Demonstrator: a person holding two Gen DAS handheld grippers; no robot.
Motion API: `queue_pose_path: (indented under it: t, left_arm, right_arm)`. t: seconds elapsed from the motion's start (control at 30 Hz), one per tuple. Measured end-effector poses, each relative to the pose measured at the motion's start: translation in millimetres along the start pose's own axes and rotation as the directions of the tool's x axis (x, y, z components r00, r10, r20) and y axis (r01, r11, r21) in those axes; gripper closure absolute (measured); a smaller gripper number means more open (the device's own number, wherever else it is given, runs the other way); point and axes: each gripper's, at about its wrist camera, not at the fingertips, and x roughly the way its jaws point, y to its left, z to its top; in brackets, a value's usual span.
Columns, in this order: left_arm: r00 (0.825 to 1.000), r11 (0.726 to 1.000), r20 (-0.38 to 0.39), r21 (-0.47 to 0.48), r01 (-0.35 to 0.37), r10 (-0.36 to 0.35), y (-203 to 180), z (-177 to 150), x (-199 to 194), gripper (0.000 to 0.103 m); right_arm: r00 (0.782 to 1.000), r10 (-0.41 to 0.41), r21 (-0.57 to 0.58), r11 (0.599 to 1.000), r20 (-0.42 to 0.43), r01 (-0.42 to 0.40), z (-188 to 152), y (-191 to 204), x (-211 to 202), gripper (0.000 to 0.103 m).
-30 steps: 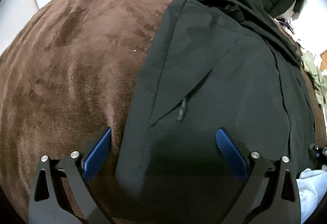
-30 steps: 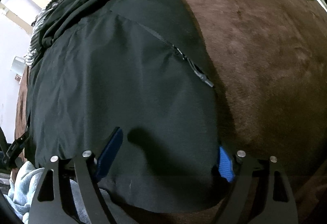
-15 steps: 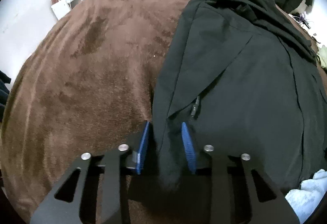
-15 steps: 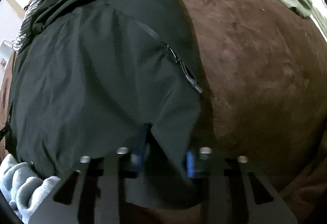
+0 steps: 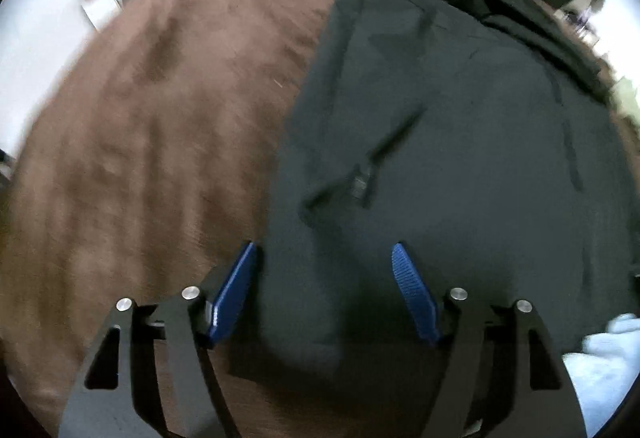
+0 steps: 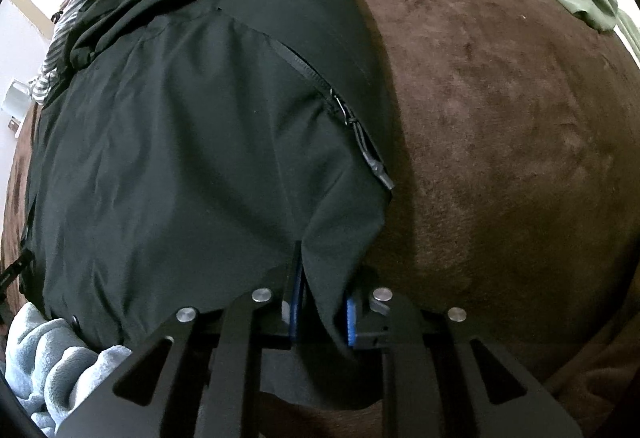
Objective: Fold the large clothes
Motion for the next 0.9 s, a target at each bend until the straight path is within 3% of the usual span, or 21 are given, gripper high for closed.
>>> queue_pose_path:
  t: [0.2, 0.5, 0.57, 0.73, 0.9]
  left_arm:
    - [0.998, 0.997, -0.003, -0.038, 0.061, -0.061, -2.7, 1.8, 1.4, 0.036]
    - [0.993, 0.992, 0.0, -0.048, 0.12, -0.12, -22.9, 13.1, -12.3, 0.064]
    - [0.994, 0.994, -0.004, -0.033, 0.109, -0.109, -27.8, 14.6, -12.8, 0.077]
    - [0.996, 0.996, -0.009, -0.012, 0.089, -0.09, -30.6, 14.8, -9.4, 0.08]
    - [0.991, 0.992, 0.054, -0.027, 0.12, -0.119, -27.2, 19.7, -28.4, 0.081]
  right_arm:
    - [1.0, 0.0, 0.001, 1.0, -0.002, 0.0, -0.1, -0.2, 0.1, 0.084]
    - [1.0, 0.005, 0.005, 1.0, -0.001, -0.005, -2.3, 1.6, 2.7, 0.081]
    - [1.0, 0.006, 0.007, 1.0, -0.001, -0.006, -3.6, 0.9, 2.4, 0.08]
    - [1.0, 0.004, 0.007, 1.0, 0.002, -0.004, -4.2, 1.2, 2.4, 0.082]
    - [1.0, 0.021, 0.009, 1.0, 0.022, -0.021, -4.1, 1.2, -0.1, 0.09]
